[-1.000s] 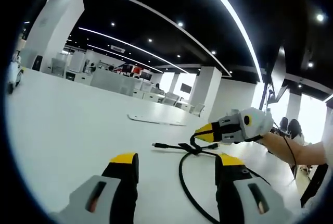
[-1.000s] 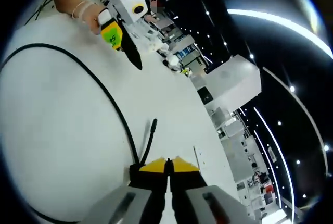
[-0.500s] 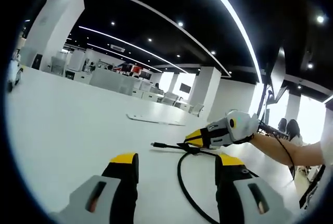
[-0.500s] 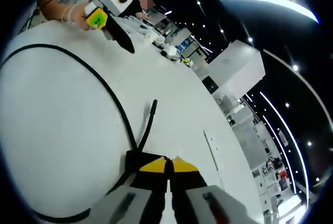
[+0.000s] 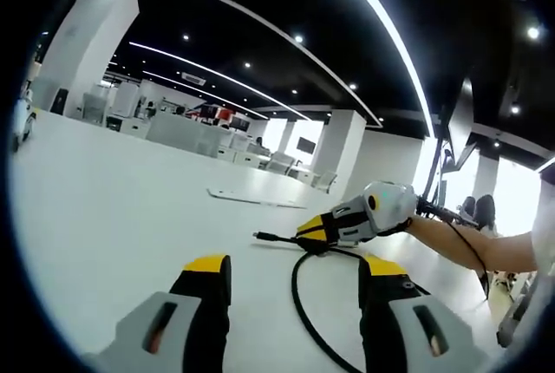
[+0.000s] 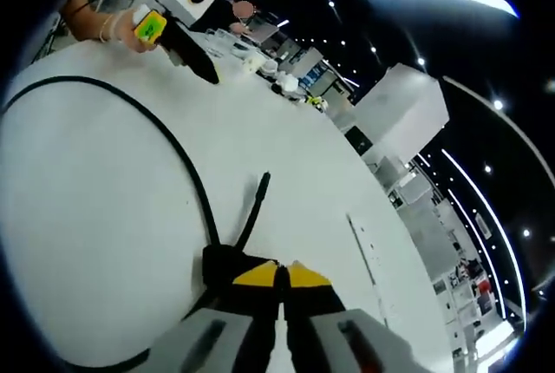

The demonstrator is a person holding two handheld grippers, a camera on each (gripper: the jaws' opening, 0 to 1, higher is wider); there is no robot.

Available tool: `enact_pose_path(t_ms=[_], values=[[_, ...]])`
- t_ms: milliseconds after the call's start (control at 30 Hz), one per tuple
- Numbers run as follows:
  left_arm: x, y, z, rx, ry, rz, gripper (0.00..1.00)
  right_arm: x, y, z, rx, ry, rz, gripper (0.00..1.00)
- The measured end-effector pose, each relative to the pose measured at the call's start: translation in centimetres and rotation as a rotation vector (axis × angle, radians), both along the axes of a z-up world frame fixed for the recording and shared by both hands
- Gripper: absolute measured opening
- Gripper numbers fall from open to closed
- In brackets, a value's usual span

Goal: Find the charging cable on the desk, coil it up and secure with Velcro.

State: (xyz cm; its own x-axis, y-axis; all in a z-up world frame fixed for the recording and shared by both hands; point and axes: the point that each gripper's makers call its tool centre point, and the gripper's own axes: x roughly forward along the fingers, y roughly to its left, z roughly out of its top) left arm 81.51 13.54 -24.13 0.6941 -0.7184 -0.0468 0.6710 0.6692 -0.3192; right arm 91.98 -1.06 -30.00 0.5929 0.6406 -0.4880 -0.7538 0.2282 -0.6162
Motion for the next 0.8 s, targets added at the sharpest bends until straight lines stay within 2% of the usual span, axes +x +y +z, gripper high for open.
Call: enact_pose_path(t_ms=[67,267,400,467,500,533,567,600,633,667,733,800], values=[[0.1,0.1,0.1,-0.004,0.000,0.003,0.59,0.5,0.1,0.0,0.010,-0.002,-0.002,0.04],[0.1,0.3,0.1,-0.015,0.006,0.005,0.60,1.1,-0.2,0.0,0.082,0.045,-0.026,0.04],[0.1,0.5,0.4,-0.025,0.001,0.010,0.59,1.6,-0.4,0.2,0.193,0.092,-0.078,0.04],[0.1,0.5,0.4,-0.032,0.003,0.009,0.59,3.7,-2.3,0.2,0.150,0.016,-0.178,0.03],[0.0,0.5,0.5,-0.037,0.003,0.008,0.59,4.1,-3.0,-0.3,0.156,0.031,-0.232,0.03],[0.0,0.5,0.5,-0.038,0.003,0.007,0.59,4.1,-3.2,-0.1,0.143,0.042,-0.213,0.03],[0.0,0.5,0.6,-0.040,0.003,0.008,0.59,4.0,-3.0,0.7,0.244,0.070,-0.233,0.03],[0.0,0.6,0.6,-0.042,0.001,0.009,0.59,3.7,-2.8,1.4,0.302,0.086,-0.234,0.03],[0.0,0.7,0.8,-0.047,-0.001,0.011,0.59,2.2,-1.9,2.6,0.374,0.124,-0.187,0.03],[0.0,0.7,0.9,-0.051,-0.001,0.011,0.59,1.6,-1.5,3.2,0.398,0.138,-0.165,0.03],[-0.1,0.5,1.0,-0.059,-0.001,0.005,0.59,-0.1,-1.0,3.1,0.349,0.200,-0.128,0.02],[-0.2,0.3,0.8,-0.050,0.001,-0.003,0.59,-1.3,-0.7,2.2,0.341,0.301,-0.138,0.02]])
